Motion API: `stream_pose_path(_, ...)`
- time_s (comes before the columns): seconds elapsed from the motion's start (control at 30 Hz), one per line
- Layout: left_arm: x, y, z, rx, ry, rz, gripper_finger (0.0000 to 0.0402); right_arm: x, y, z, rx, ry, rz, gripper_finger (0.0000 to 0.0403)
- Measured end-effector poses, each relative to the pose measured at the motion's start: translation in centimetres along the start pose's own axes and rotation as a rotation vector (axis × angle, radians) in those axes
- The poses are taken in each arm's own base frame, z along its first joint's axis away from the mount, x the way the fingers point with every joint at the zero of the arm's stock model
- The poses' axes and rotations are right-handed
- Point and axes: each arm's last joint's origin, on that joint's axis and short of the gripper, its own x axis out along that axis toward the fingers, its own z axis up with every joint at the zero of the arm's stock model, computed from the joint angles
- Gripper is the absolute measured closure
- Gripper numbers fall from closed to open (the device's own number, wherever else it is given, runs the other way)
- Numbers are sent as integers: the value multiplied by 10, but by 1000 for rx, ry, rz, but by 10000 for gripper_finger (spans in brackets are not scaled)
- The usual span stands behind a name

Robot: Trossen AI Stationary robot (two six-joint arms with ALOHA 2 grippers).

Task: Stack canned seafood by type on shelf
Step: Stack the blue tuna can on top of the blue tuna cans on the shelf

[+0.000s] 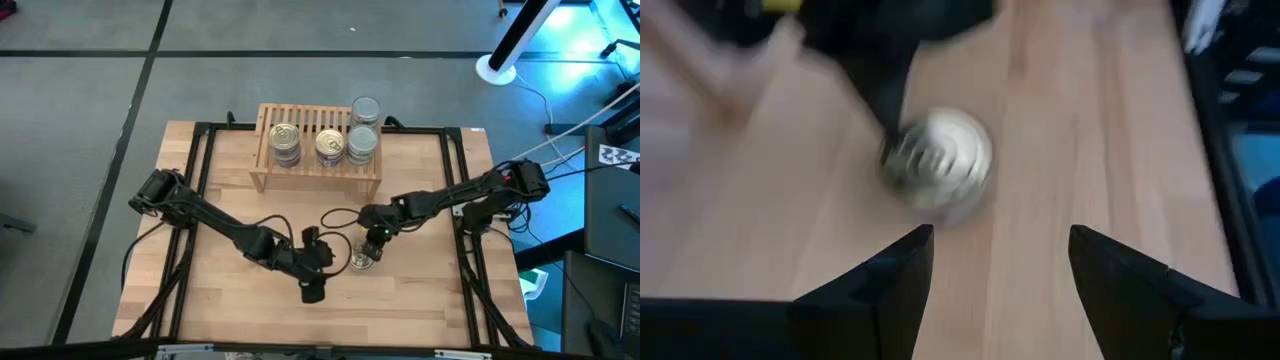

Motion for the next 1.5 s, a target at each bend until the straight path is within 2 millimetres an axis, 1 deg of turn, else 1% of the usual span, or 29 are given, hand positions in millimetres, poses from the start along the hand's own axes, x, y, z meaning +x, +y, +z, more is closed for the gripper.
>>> stream_pose_path(0.1,5,-2,2,92,-65,-14,174,-1,-4,4,17,-11,-3,402)
stream_pose_path(0.3,28,-7,-1,306,-137,-11,174,-3,-11,9,48,-17,-8,402)
stream_pose_path(0.5,52,-9,-17,574,-96,46,174,-5,-18,10,74,-4,-29,402)
stream_pose_path(0.7,78,-3,-32,743,-54,139,174,-5,-18,9,89,9,-40,402)
stream_pose_path(0.87,97,4,-42,823,-19,160,174,-5,-19,8,102,17,-45,402)
stream_pose_path(1.0,106,5,-46,893,-20,182,174,-6,-20,6,122,35,-59,402)
stream_pose_path(1.1,108,6,-46,929,-22,188,174,-6,-21,4,129,54,-74,402)
stream_pose_path(1.2,109,7,-45,929,-20,191,174,-6,-23,2,139,70,-90,402)
stream_pose_path(1.3,109,9,-41,915,-53,207,174,-2,-27,-2,147,102,-125,402)
stream_pose_path(1.5,110,12,-33,924,-104,227,174,-4,-24,1,141,79,-104,403)
